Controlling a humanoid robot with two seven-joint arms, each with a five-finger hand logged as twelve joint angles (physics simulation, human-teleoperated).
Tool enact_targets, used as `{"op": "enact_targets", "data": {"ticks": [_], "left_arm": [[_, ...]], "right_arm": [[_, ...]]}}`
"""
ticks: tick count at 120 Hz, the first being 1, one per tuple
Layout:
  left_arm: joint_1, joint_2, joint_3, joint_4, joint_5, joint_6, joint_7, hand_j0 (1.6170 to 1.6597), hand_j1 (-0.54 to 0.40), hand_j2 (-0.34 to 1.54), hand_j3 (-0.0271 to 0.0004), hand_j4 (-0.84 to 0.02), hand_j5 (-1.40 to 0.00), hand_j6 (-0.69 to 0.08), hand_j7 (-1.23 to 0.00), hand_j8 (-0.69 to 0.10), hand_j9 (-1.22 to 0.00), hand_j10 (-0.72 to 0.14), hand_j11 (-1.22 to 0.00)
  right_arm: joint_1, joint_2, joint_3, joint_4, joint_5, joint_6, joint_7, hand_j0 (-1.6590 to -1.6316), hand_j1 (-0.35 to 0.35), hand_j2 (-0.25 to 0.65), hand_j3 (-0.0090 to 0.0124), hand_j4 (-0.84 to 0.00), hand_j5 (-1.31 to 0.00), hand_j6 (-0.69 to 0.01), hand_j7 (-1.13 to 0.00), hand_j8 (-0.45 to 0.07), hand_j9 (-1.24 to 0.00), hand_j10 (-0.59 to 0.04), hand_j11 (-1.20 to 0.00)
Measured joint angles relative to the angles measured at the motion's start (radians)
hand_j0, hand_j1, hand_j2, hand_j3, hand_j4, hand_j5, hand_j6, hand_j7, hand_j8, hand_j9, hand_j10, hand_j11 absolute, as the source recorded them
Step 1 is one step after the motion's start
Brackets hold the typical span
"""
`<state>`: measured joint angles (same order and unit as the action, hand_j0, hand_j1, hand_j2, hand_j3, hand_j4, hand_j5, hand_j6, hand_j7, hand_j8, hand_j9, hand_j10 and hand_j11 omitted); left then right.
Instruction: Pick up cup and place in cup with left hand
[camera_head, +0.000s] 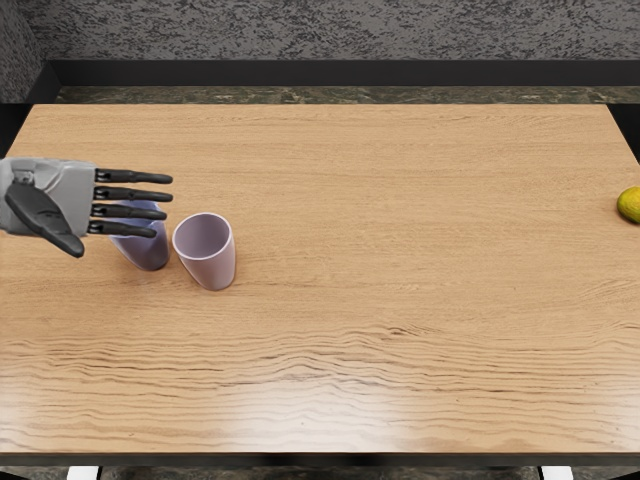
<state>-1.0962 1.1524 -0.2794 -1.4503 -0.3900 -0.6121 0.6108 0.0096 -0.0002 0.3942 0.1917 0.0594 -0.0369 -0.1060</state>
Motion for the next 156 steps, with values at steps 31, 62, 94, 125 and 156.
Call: {"op": "enact_targets", "data": {"ticks": [31, 62, 94, 125, 156], "left_arm": [[-0.051, -0.013, 0.0, -0.025, -0.021, 0.0, 0.0, 1.658, 0.348, 0.0, 0.0, 0.003, 0.0, 0.003, 0.0, 0.003, 0.0, 0.002, 0.0], [-0.197, -0.236, -0.008, 0.04, 0.212, 0.0, 0.0, 1.6581, 0.349, 0.0, 0.0, 0.002, 0.0, 0.002, 0.0, 0.002, 0.0, 0.001, 0.0], [-0.228, -0.338, -0.001, 0.035, 0.773, 0.003, 0.0, 1.6581, 0.349, 0.0, 0.0, -0.001, 0.0, -0.001, 0.0, -0.001, 0.0, -0.001, 0.0], [-0.251, -0.465, 0.091, -0.012, 1.057, 0.133, 0.0, 1.6581, 0.349, 0.0, 0.0, -0.002, 0.0, -0.003, 0.0, -0.002, 0.0, -0.002, 0.0], [-0.274, -0.529, 0.199, -0.047, 1.142, 0.281, 0.0, 1.6581, 0.349, 0.0, 0.0, -0.003, 0.0, -0.003, 0.0, -0.003, 0.0, -0.002, 0.0]], "right_arm": [[0.007, 0.0, -0.001, 0.0, -0.008, 0.001, 0.0, -1.658, -0.312, -0.006, 0.0, -0.031, -0.04, -0.031, -0.04, -0.031, -0.04, -0.031, -0.04], [0.007, 0.0, -0.001, 0.0, -0.009, 0.002, -0.001, -1.6581, -0.312, -0.006, 0.0, -0.031, -0.04, -0.031, -0.04, -0.031, -0.04, -0.031, -0.04], [0.011, 0.0, -0.001, 0.0, -0.009, 0.003, -0.001, -1.6581, -0.312, -0.006, 0.0, -0.031, -0.04, -0.031, -0.04, -0.031, -0.04, -0.031, -0.04], [0.015, 0.0, -0.001, 0.0, -0.009, 0.003, -0.001, -1.6581, -0.312, -0.006, 0.0, -0.031, -0.04, -0.031, -0.04, -0.031, -0.04, -0.031, -0.04], [0.015, 0.0, -0.001, 0.0, -0.009, 0.004, -0.001, -1.6581, -0.312, -0.006, 0.0, -0.031, -0.04, -0.031, -0.04, -0.031, -0.04, -0.031, -0.04]]}}
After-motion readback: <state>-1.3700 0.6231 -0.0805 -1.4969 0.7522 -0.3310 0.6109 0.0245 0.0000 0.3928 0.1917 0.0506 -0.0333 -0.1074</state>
